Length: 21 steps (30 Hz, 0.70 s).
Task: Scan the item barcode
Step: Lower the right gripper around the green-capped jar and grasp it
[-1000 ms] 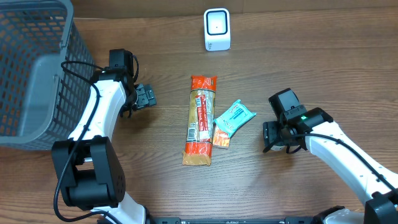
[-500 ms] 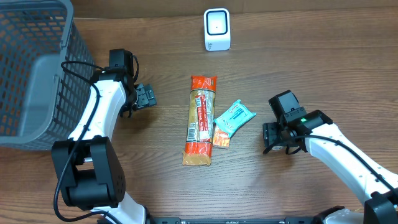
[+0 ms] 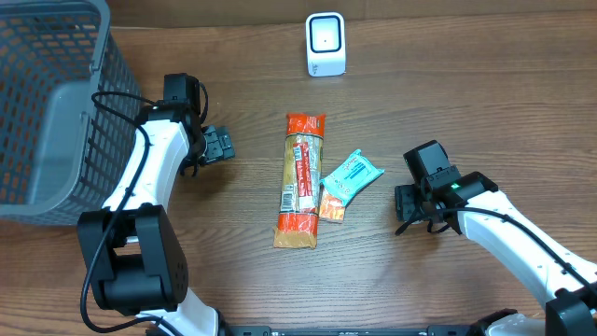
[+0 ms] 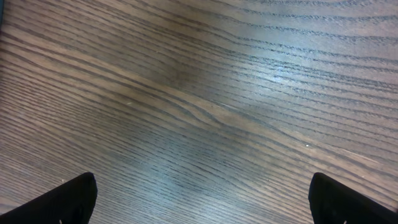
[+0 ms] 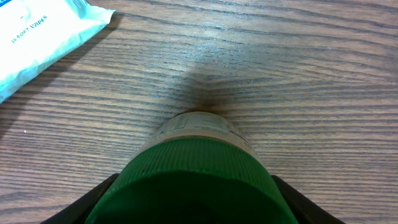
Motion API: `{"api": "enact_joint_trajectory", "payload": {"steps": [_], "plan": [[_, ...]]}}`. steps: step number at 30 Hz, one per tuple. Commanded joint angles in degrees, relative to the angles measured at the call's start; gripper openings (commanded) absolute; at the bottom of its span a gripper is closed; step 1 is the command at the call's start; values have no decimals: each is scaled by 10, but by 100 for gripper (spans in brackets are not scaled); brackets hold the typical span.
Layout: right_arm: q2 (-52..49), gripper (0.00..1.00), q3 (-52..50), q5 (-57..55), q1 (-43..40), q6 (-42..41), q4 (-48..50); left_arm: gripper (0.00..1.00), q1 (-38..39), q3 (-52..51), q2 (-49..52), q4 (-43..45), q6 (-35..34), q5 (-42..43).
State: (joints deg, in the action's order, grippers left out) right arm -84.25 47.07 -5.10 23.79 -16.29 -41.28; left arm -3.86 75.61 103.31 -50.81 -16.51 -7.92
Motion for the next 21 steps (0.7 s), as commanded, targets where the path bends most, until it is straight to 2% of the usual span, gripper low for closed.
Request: {"api": "enact_joint_trajectory", "payload": {"steps": [1, 21], "plan": [[-7, 63, -21, 2, 2, 3, -12, 100, -3, -2, -2, 1, 2, 5], [-7, 69, -21, 3, 2, 1, -22, 100, -3, -2, -2, 1, 2, 5]]}}
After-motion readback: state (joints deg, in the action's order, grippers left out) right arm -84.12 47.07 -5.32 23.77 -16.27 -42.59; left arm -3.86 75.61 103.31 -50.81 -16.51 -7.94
